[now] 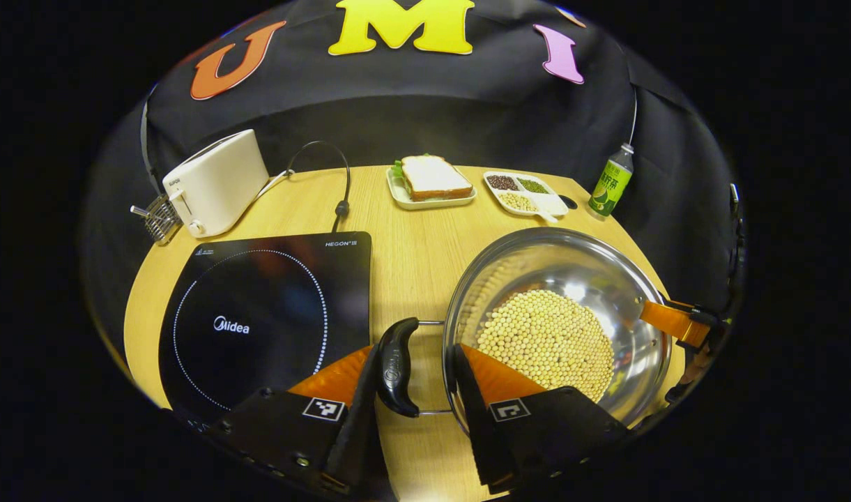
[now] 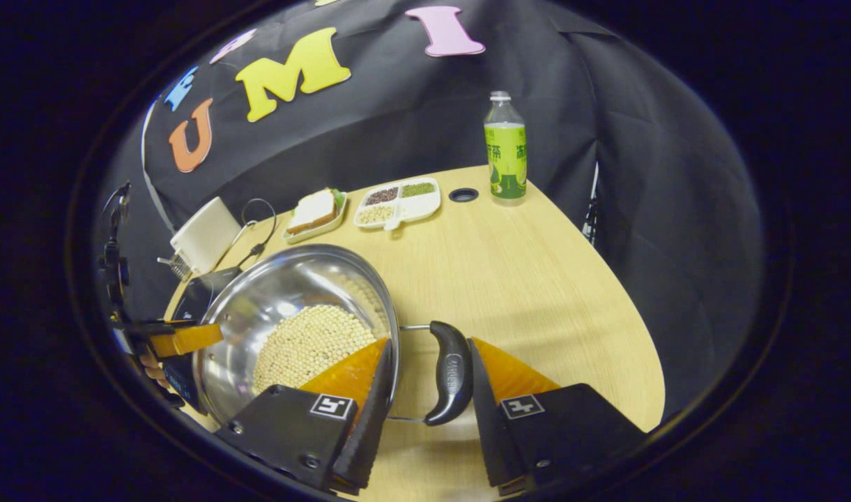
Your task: First push the handle of the pot to place it horizontally, then grasp the pot with both hands and set it on the induction cooktop.
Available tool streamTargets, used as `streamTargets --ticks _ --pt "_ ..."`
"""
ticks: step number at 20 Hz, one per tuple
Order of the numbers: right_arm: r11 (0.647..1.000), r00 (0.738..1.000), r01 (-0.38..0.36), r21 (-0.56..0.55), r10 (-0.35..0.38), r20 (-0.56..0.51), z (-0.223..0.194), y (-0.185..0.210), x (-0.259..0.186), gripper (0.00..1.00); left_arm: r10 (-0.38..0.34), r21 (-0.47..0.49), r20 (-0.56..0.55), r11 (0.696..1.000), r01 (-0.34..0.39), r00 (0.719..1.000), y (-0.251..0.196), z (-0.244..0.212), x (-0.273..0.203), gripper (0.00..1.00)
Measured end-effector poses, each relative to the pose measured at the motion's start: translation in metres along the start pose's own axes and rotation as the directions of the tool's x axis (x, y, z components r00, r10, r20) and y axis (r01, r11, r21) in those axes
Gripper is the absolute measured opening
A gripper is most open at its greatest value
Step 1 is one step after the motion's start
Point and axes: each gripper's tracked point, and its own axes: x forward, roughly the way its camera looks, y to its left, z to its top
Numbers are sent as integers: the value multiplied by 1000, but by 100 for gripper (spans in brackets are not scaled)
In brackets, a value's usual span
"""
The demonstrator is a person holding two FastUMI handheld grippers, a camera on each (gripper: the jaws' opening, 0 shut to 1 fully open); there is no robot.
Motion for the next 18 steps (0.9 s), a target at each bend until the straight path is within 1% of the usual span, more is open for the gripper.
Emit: streamTargets --ticks 1,3,4,5,6,7,8,13,18 --pt "1000 1000 9 4 -9 -5 -1 2 -1 60 -8 5 3 1000 8 1000 1 0 1 68" --pt "999 1000 18 40 -17 -8 -6 3 -8 58 -13 -14 -7 1000 13 1000 1 -3 1 50" --pt "999 1000 21 46 -21 -13 -9 3 -11 58 -14 -20 -12 1000 14 1000 1 -4 -3 57" --pt "998 1000 31 51 -31 -3 -10 2 -17 58 -17 -18 -24 1000 17 1000 0 -8 -5 57" --pt "999 999 38 39 -39 8 -10 2 -24 58 -21 -14 -29 1000 21 999 -1 -12 -10 67" --pt "999 999 45 26 -46 25 -10 3 -33 58 -26 -6 -28 1000 25 999 -3 -13 -17 66" --pt "999 998 47 18 -48 34 -9 5 -44 58 -31 -2 -14 1000 31 999 -3 -12 -26 57" --pt "999 995 36 -10 -35 90 1 35 -92 58 -33 0 71 999 33 997 12 4 -73 57" --pt "999 991 -9 -49 15 133 13 91 -125 59 -4 -21 137 1000 7 991 54 15 -124 56"
